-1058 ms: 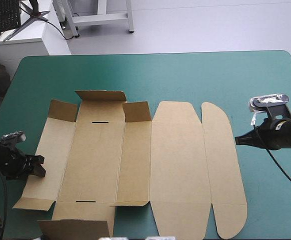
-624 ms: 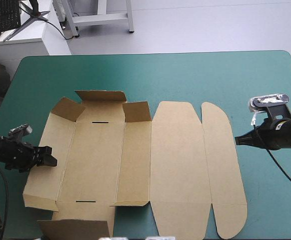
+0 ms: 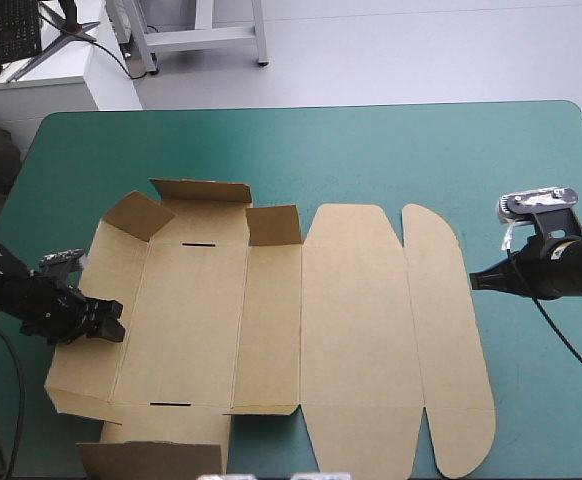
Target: Fold the box
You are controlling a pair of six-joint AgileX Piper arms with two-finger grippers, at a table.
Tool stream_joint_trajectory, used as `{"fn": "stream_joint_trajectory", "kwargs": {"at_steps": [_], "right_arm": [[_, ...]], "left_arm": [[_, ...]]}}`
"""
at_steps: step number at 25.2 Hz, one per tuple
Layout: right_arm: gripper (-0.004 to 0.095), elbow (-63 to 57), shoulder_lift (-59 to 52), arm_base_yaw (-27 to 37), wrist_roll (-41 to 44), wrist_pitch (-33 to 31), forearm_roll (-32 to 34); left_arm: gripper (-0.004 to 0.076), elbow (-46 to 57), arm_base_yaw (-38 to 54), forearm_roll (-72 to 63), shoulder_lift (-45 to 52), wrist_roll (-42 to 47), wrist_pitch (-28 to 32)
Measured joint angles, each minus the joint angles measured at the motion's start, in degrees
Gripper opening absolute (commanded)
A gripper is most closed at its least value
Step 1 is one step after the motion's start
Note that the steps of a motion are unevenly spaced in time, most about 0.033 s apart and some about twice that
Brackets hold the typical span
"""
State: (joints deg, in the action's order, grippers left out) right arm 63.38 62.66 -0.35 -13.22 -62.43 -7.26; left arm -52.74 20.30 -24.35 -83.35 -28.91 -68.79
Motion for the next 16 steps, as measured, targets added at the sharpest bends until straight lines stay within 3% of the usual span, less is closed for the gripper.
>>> {"fn": "stream_joint_trajectory", "kwargs": {"at_steps": [9,16], "right_arm": [[-0.0020,0.0,0.0,0.0,-0.1,0.0,0.0],[-0.0020,0.0,0.0,0.0,-0.2,0.0,0.0]], "left_arm": [[-0.0009,0.0,0.0,0.6,1.9,0.3,-0.2],[-0.0008,0.0,0.0,0.3,1.9,1.3,-0.4]]}}
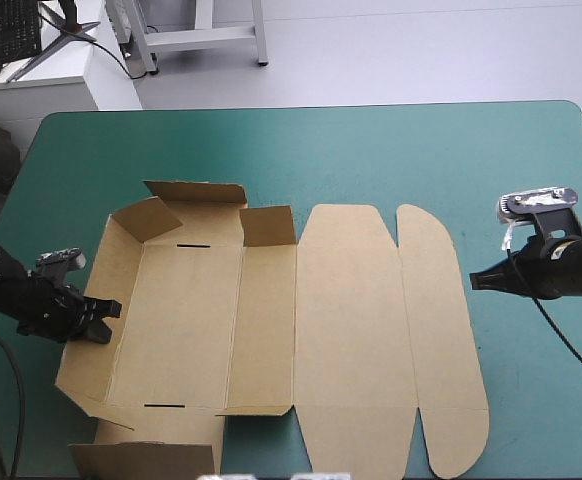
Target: Fold the box
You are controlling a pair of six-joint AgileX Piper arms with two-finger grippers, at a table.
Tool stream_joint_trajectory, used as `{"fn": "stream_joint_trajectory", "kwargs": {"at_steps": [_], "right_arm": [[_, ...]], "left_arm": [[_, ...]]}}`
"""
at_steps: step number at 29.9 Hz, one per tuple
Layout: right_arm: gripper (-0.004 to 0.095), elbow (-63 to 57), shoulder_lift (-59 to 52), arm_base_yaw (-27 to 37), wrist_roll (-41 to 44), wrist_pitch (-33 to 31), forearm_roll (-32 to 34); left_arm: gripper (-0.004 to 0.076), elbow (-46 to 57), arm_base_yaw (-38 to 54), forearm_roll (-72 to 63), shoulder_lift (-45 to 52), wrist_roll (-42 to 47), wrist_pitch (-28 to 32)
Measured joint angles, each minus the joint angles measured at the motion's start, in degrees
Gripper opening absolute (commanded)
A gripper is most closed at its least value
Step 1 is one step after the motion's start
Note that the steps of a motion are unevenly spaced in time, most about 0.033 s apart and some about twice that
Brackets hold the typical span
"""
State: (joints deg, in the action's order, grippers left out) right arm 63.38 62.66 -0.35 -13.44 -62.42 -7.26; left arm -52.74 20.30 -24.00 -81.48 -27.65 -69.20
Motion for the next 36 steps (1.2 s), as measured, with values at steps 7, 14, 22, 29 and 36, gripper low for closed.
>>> {"fn": "stream_joint_trajectory", "kwargs": {"at_steps": [7,14,22,29,36], "right_arm": [[-0.0020,0.0,0.0,0.0,0.0,0.0,0.0],[-0.0020,0.0,0.0,0.0,0.0,0.0,0.0],[-0.0020,0.0,0.0,0.0,0.0,0.0,0.0],[-0.0020,0.0,0.0,0.0,0.0,0.0,0.0],[-0.0020,0.0,0.0,0.0,0.0,0.0,0.0]], "left_arm": [[-0.0008,0.1,0.0,0.0,0.0,0.7,0.0],[-0.0010,-0.7,-0.9,0.6,0.0,-0.7,-0.1],[-0.0010,-8.4,-11.1,6.2,0.0,-4.1,4.9],[-0.0010,-14.7,-25.3,15.2,-0.4,-9.8,16.3],[-0.0010,-20.0,-39.4,27.4,-4.9,-13.4,29.1]]}}
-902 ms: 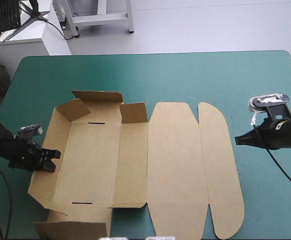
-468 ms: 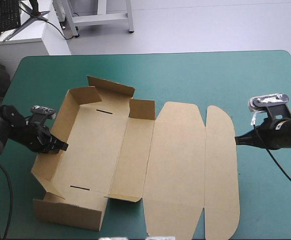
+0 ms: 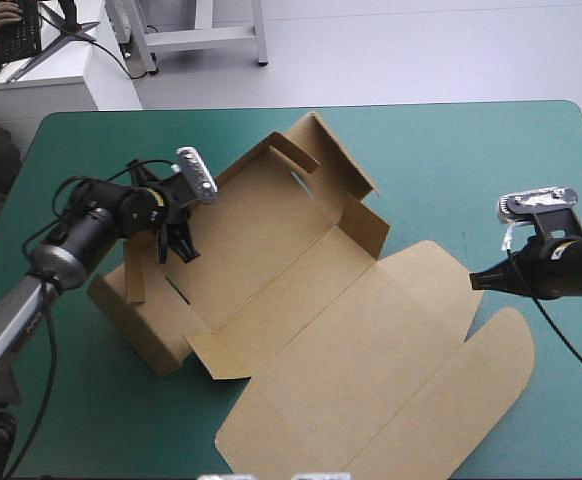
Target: Fold the box
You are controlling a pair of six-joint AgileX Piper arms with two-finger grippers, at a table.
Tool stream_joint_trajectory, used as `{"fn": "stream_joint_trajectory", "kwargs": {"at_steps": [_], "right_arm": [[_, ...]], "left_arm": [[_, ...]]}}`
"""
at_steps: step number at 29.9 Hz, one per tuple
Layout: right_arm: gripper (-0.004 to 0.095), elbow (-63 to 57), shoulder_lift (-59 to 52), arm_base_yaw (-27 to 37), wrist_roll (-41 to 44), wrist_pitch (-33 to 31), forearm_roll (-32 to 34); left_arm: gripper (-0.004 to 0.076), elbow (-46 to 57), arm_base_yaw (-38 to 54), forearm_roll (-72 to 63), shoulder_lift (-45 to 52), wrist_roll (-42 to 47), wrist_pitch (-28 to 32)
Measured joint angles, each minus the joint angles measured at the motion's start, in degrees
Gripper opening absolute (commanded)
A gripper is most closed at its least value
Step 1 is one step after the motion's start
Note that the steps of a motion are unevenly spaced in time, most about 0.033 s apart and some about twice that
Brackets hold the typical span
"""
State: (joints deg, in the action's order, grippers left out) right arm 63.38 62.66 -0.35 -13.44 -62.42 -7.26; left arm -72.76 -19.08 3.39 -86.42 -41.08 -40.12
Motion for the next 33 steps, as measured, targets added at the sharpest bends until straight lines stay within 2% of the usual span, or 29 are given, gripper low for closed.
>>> {"fn": "stream_joint_trajectory", "kwargs": {"at_steps": [9,17,21,25,33], "right_arm": [[-0.0020,0.0,0.0,0.0,0.0,-0.4,0.0],[-0.0020,0.0,0.0,0.0,0.2,-0.6,0.0],[-0.0020,0.0,0.0,0.0,0.2,-0.6,0.0],[-0.0020,0.0,0.0,0.0,0.2,-0.6,0.0],[-0.0020,0.0,0.0,0.0,0.6,-0.6,-1.3]], "left_arm": [[-0.0010,-7.4,-12.3,16.6,-9.5,2.1,12.9],[-0.0010,-10.1,-21.0,26.3,-12.2,2.2,20.3],[-0.0010,-10.6,-24.0,30.3,-12.2,3.6,21.7],[-0.0010,-10.6,-25.1,36.5,-12.2,10.1,22.2],[-0.0010,-10.6,-25.7,57.9,-12.2,31.5,21.8]]}}
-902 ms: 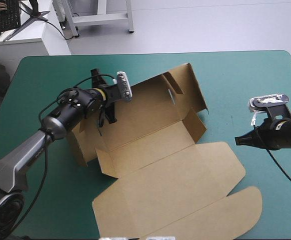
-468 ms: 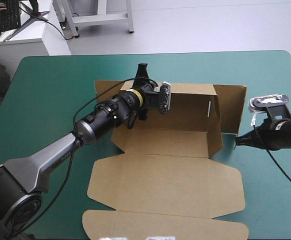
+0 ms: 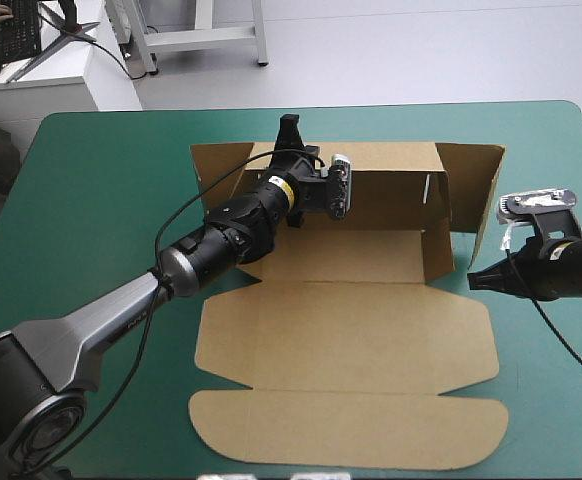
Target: Fold the box
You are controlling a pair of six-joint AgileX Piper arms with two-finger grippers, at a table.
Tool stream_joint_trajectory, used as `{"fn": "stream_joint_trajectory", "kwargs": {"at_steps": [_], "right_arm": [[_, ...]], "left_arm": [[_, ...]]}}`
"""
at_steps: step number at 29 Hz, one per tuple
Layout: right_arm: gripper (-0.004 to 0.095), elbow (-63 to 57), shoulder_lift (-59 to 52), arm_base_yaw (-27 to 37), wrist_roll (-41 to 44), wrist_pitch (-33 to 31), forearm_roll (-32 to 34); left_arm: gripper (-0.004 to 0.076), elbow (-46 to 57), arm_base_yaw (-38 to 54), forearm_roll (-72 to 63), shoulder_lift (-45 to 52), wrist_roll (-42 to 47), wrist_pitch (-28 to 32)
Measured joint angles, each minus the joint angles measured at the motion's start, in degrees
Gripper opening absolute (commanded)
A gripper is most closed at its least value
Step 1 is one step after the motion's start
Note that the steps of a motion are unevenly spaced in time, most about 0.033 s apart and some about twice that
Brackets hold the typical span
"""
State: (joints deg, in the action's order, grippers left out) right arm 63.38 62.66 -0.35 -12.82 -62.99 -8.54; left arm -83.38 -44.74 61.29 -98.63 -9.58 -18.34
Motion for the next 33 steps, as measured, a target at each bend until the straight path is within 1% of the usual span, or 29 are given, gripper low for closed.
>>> {"fn": "stream_joint_trajectory", "kwargs": {"at_steps": [2,6,11,16,25,26,28,29,30,32,33], "right_arm": [[-0.0020,0.0,0.0,0.0,0.0,0.0,-0.4],[-0.0020,0.0,0.0,0.0,0.0,0.0,-1.8],[-0.0020,0.0,0.0,0.0,0.1,0.2,-3.0],[-0.0019,0.0,0.0,0.0,0.1,0.2,-3.0],[-0.0009,0.3,0.0,0.0,0.1,2.7,-3.0],[0.0014,0.8,0.0,0.0,0.1,2.8,-3.0],[0.0111,2.4,0.0,0.0,0.1,2.8,-2.7],[0.0178,3.5,0.0,0.0,0.1,2.9,-2.7],[0.0320,4.8,0.0,0.0,0.2,2.9,-2.6],[0.0459,8.8,0.1,0.0,0.2,2.6,-2.6],[0.0504,10.1,0.4,0.0,0.2,1.8,-2.5]], "left_arm": [[-0.0010,0.0,-0.6,4.5,0.0,4.9,-1.2],[-0.0010,0.0,-1.0,7.2,0.0,8.7,-2.9],[-0.0010,-0.1,-1.0,8.6,-2.1,9.6,-3.0],[-0.0010,-0.2,-1.1,11.3,-5.2,9.6,-4.4],[-0.0010,-0.6,-1.3,12.8,-6.2,10.1,-5.2],[-0.0010,-0.6,-1.3,13.1,-6.4,10.1,-5.2],[-0.0010,-0.6,-1.3,13.5,-6.5,10.3,-5.2],[-0.0010,-0.6,-1.3,13.7,-6.6,10.7,-5.2],[-0.0010,-0.6,-1.3,13.9,-6.6,10.9,-5.2],[-0.0010,-0.6,-1.3,13.9,-6.6,11.5,-5.3],[-0.0010,-0.6,-1.3,13.9,-6.6,11.6,-5.3]]}}
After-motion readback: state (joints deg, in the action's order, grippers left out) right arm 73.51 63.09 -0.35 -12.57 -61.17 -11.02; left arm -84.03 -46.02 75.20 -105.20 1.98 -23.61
